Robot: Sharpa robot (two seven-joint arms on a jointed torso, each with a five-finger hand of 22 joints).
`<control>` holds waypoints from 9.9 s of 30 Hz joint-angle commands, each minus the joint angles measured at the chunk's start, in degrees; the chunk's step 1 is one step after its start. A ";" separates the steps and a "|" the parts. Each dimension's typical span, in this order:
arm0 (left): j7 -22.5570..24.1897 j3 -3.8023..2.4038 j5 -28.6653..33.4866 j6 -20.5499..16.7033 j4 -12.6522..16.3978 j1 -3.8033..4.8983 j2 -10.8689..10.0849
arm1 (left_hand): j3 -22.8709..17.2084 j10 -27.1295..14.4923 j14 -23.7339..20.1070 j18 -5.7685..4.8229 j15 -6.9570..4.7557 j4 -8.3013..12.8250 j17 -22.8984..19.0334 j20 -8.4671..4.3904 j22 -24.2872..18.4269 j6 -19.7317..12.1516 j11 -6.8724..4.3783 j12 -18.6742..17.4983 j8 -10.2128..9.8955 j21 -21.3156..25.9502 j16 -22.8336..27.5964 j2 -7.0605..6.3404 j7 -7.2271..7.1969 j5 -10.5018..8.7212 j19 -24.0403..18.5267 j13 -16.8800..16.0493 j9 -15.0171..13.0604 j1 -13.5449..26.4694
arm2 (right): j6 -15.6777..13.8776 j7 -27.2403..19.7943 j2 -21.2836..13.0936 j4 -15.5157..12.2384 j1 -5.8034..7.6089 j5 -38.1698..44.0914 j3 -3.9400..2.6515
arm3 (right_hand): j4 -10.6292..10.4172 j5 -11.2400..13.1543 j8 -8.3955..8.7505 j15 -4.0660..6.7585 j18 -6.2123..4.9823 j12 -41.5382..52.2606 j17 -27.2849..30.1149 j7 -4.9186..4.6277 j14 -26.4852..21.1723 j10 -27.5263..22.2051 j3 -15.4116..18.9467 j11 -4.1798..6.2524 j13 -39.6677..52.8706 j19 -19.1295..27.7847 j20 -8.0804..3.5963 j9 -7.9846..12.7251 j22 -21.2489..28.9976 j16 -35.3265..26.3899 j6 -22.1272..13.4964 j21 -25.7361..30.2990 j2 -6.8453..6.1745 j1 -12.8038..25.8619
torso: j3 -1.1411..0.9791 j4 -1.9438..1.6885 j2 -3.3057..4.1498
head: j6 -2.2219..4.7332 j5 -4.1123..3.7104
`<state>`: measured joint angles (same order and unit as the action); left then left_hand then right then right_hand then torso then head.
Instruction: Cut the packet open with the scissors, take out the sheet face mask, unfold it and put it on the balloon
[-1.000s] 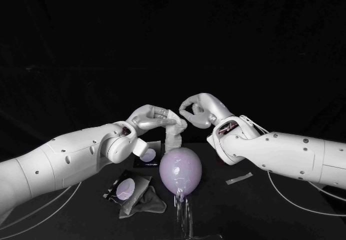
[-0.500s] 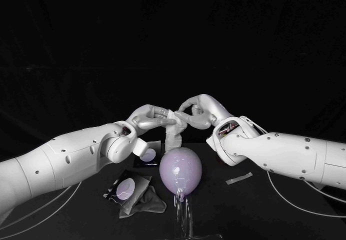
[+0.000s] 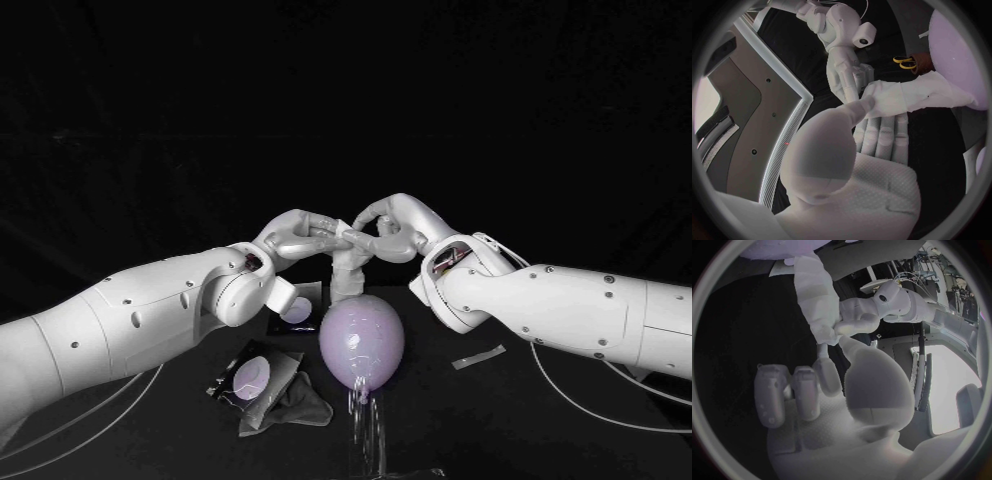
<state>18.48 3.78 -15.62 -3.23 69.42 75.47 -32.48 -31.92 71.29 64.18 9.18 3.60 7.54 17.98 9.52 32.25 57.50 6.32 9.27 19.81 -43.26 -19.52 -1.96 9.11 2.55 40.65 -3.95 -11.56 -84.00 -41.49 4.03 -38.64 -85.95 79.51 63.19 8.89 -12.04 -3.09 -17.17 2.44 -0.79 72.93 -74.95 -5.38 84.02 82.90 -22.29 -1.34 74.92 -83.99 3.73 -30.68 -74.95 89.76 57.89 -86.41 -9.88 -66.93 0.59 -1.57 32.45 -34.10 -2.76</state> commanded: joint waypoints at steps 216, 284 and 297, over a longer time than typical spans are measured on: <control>0.09 0.04 6.93 0.12 0.65 0.08 -0.84 | 0.86 -15.85 -17.67 1.39 -0.45 -12.19 10.58 3.10 -5.32 2.10 -1.61 32.46 -1.87 4.67 -35.09 -0.52 -3.88 0.12 2.10 -8.10 -3.05 6.84 | -5.42 -10.62 -7.61 -6.12 -0.23 8.19 -0.02 | 10.74 0.32 0.07 -1.27 -1.42 -6.48 -12.88 -1.98 4.99 -3.30 -6.51 -1.28 4.28 -0.46 0.91 -1.31 -11.95 -2.10 -5.69 5.44 -0.09 -2.77 | -0.02 0.02 0.03 | 0.10 -0.50; 1.86 0.04 7.06 6.48 1.42 0.08 -1.10 | -7.50 -17.97 -20.72 0.71 1.96 -11.60 5.45 2.84 -2.92 -5.12 1.01 25.40 -5.21 1.67 -30.82 0.86 -0.14 0.20 -1.45 -2.13 -5.31 3.29 | -6.73 -2.34 -0.68 0.61 -1.29 19.85 0.09 | 11.29 0.30 -0.23 0.00 -0.72 -5.43 -14.26 0.17 5.65 -2.12 -9.11 0.44 4.05 -2.51 0.43 0.06 -13.06 -0.60 0.70 2.39 5.26 -8.47 | 0.00 0.03 0.00 | 0.06 -0.55; 1.64 0.04 6.54 6.32 1.39 0.08 -1.15 | -7.46 -17.69 -20.58 0.72 1.90 -11.52 5.38 2.83 -2.62 -4.87 0.94 25.39 -5.17 1.27 -30.89 1.02 -0.14 0.19 -1.63 -2.01 -5.31 3.41 | -6.75 -2.38 -0.89 0.64 -1.29 20.64 0.08 | 11.47 0.29 -1.35 0.40 -0.35 -2.95 -14.92 0.34 5.93 -0.57 -11.17 0.73 5.09 -3.39 -0.15 -0.53 -13.54 0.10 0.95 0.96 7.21 -8.57 | 0.00 0.07 -0.05 | 0.06 -0.59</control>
<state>18.88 3.96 -8.56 1.67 70.41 75.39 -33.86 -39.30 53.13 43.61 9.68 5.36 -4.25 23.40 12.28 29.58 52.38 7.29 34.78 14.37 -41.84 -50.47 -0.92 8.73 2.85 39.31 -6.05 -16.78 -81.12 -48.51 1.56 -39.48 -85.41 78.29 82.83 8.95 -0.56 -2.41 -18.33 2.48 -1.65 69.69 -74.95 -4.91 84.03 81.88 -33.25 -0.70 75.05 -83.91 3.98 -31.09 -74.93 89.68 58.56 -85.10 -3.20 -75.46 0.59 -1.52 32.44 -34.06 -3.32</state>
